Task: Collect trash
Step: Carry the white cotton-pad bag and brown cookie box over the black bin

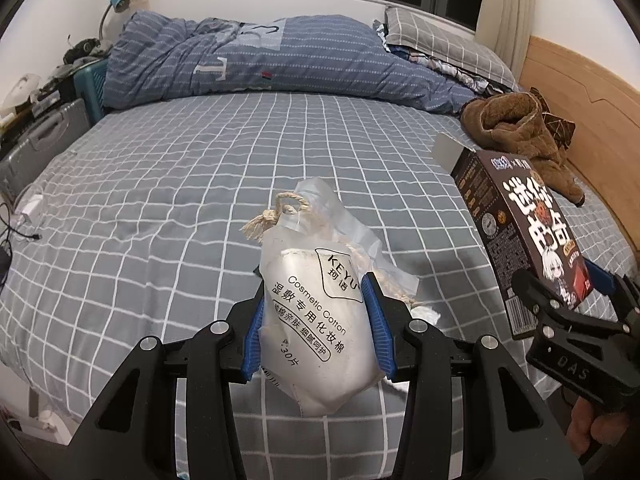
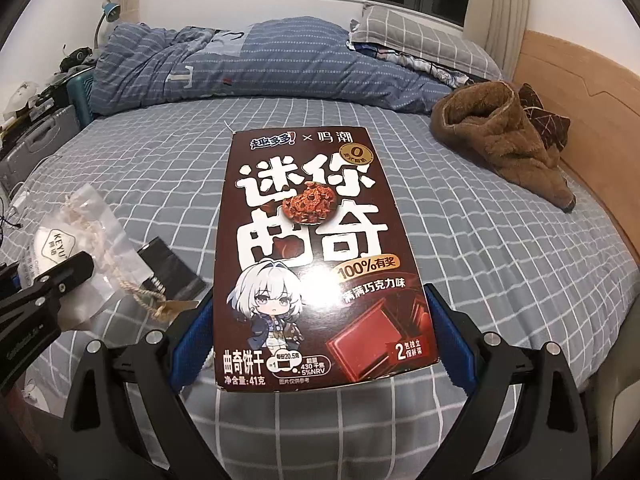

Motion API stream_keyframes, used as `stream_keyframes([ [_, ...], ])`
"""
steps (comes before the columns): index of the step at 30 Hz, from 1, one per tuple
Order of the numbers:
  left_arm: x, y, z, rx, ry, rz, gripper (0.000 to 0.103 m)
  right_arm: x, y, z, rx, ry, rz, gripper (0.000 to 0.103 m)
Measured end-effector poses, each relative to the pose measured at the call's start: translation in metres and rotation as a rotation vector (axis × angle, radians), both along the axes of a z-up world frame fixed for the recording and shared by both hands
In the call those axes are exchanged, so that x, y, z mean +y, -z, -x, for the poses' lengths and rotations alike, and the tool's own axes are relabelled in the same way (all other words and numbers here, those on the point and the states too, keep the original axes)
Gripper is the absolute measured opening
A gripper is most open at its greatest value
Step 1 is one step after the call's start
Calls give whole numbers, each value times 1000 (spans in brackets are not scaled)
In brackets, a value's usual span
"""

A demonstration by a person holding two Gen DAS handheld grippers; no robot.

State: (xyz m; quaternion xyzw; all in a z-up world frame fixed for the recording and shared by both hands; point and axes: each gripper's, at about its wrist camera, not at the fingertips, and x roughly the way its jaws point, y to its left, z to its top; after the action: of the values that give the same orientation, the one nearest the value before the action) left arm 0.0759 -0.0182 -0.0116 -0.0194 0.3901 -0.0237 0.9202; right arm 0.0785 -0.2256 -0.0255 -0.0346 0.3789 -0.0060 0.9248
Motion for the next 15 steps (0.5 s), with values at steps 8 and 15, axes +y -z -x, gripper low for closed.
stream_keyframes([
  [8,6,-16,29,-24,0,25,43,7,-4,35,-3,-14,5,90],
  [15,10,-29,56,-36,2,29,43,10,-15,62,-24,-25,-6,90],
])
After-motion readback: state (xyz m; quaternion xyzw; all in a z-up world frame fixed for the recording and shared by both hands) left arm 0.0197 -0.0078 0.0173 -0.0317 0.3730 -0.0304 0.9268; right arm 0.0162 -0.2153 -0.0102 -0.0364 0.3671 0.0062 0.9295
